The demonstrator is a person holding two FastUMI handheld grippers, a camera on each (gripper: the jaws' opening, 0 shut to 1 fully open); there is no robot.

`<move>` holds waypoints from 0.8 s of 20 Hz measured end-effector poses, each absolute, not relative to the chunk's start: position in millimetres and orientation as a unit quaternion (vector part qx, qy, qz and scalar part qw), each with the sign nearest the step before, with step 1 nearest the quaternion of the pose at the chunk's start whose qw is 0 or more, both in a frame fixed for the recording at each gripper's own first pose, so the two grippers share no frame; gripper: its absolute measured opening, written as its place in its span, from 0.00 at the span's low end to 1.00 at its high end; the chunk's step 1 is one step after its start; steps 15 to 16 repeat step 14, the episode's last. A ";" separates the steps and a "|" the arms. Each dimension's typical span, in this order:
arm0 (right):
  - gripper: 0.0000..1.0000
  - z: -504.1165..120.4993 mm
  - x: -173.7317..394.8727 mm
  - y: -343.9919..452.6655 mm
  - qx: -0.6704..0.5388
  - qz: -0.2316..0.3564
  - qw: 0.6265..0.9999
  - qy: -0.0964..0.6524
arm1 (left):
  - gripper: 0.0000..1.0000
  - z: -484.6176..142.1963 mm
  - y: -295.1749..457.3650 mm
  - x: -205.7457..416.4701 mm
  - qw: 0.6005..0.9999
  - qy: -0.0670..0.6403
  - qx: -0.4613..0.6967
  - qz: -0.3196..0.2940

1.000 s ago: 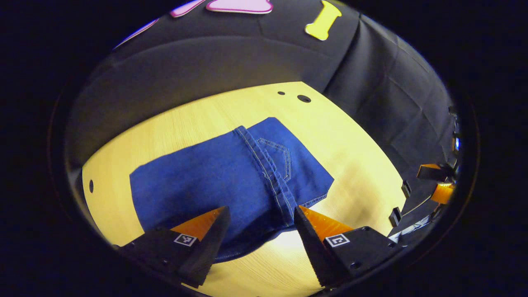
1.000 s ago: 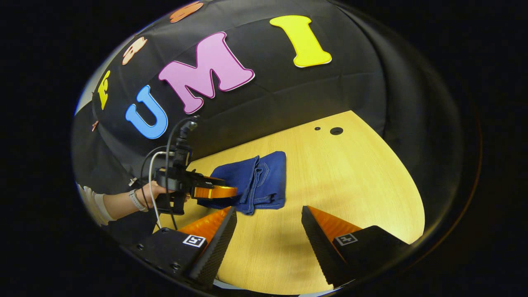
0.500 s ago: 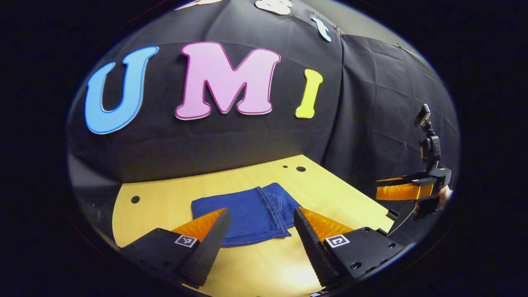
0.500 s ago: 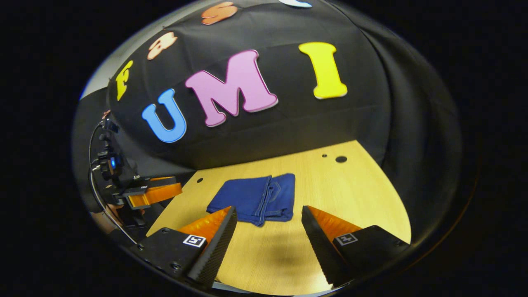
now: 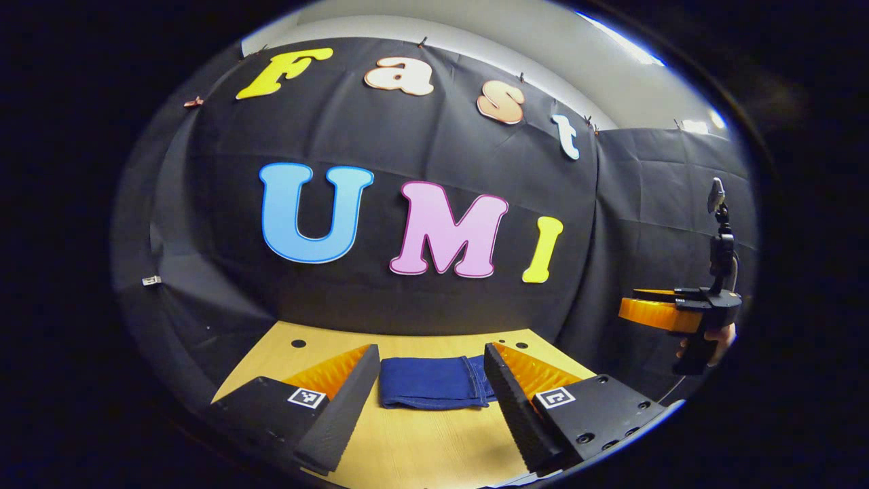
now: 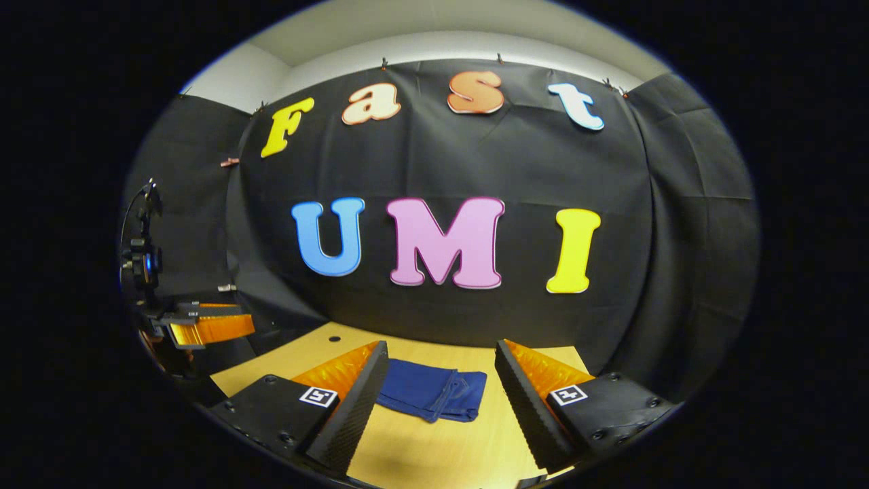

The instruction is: Grasp the waist and the cuffs of the jeans and fold them to make the two legs overlap; first hold the waist and fold one-third of the jeans toward the cuffs, then hold the cuffs and fold the remaining one-third in the same direction to finish folding.

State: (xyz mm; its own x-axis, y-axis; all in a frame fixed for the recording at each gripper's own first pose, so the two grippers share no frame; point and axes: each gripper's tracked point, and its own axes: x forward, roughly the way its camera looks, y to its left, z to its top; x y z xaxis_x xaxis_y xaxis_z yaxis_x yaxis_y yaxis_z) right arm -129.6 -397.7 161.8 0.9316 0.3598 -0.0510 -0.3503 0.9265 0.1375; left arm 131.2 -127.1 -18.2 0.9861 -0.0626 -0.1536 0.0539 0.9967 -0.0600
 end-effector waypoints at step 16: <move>0.96 198.9 -160.7 -385.0 0.090 0.140 0.986 -0.012 | 0.96 14.8 -93.4 56.3 0.997 0.062 -0.023 0.051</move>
